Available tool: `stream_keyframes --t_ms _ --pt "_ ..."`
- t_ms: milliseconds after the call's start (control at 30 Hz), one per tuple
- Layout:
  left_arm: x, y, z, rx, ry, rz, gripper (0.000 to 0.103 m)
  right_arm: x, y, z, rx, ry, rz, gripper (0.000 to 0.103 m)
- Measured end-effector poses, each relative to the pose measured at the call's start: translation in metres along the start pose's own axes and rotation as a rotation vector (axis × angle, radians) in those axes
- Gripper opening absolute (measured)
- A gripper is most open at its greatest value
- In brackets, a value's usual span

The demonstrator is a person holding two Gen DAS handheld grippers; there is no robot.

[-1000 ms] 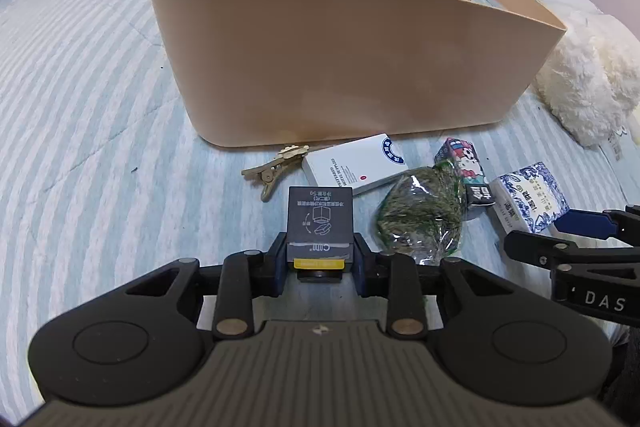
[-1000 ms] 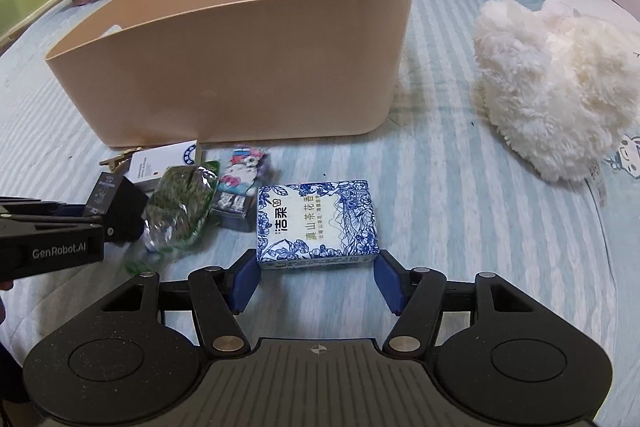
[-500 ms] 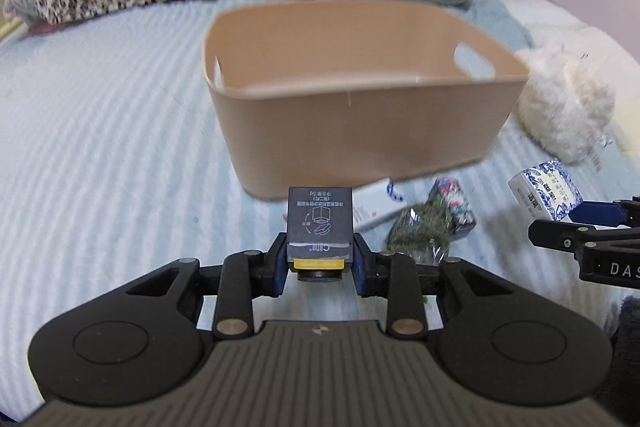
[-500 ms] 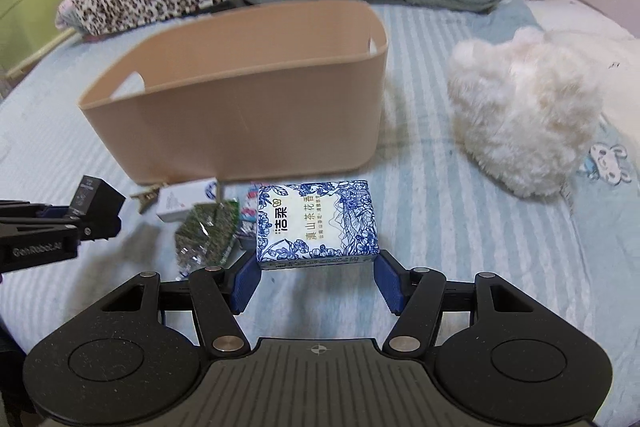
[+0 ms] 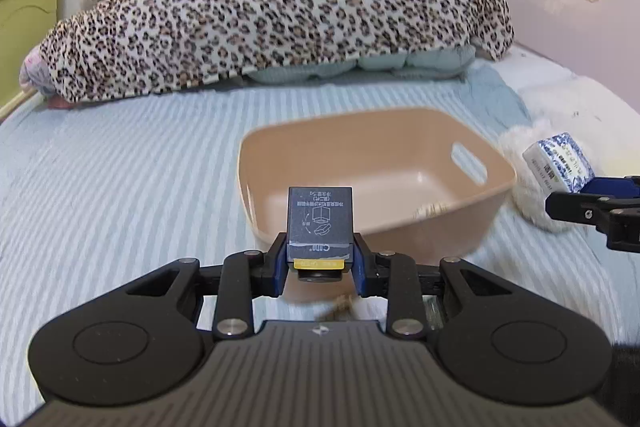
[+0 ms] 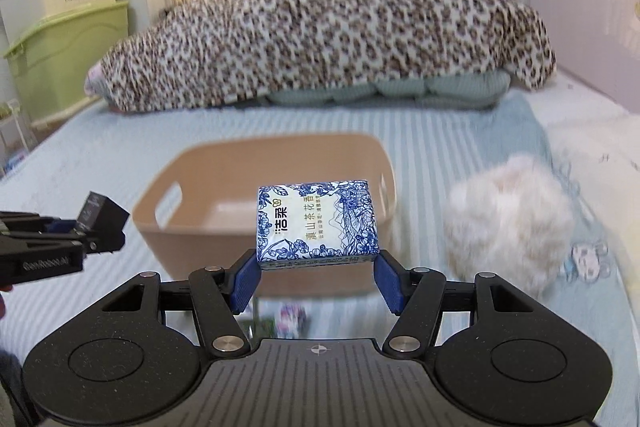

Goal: Organize objects
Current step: 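Lift both boxes over the basket and release them inside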

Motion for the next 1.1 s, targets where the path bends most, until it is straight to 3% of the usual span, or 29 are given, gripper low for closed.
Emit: stream_keyframes --t_ms 200,400,767,900,1000,1033,1100 --pt "-0.004 0.03 0.025 -0.042 0.032 -0.003 0.033 -0.012 0.031 0.018 -0.046 -0.024 0.019 0.059" --pt "-0.01 0.045 0.07 -0.03 0.087 0.026 0.033 -0.017 0.046 0.058 -0.02 -0.054 0.0 0.059" --pt "0.004 0.025 0.156 0.153 0.167 0.016 0.033 -0.014 0.025 0.138 0.13 -0.081 -0.035 0.059" --pt "0.005 0.022 0.161 0.149 0.186 0.067 0.033 -0.012 0.015 0.156 0.174 -0.076 -0.038 0.059" --pt "0.009 0.027 0.155 0.152 0.159 0.032 0.034 -0.011 0.014 0.157 0.172 -0.068 -0.033 0.059" --pt "0.009 0.029 0.151 0.145 0.16 0.029 0.036 -0.011 0.014 0.155 0.17 -0.063 -0.028 0.063" --pt "0.009 0.033 0.142 0.129 0.165 0.033 0.054 -0.01 0.015 0.146 0.154 -0.06 -0.032 0.067"
Point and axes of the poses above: each gripper's, at about its wrist camera, not at the fingertips, and z roughly the way its jaws point, x to its left, y to its top, the point moved 5 cm from there along z, roughly the way its jaws point, and after that the axes turned 11 degrees about -z, right-handed, at the moved point
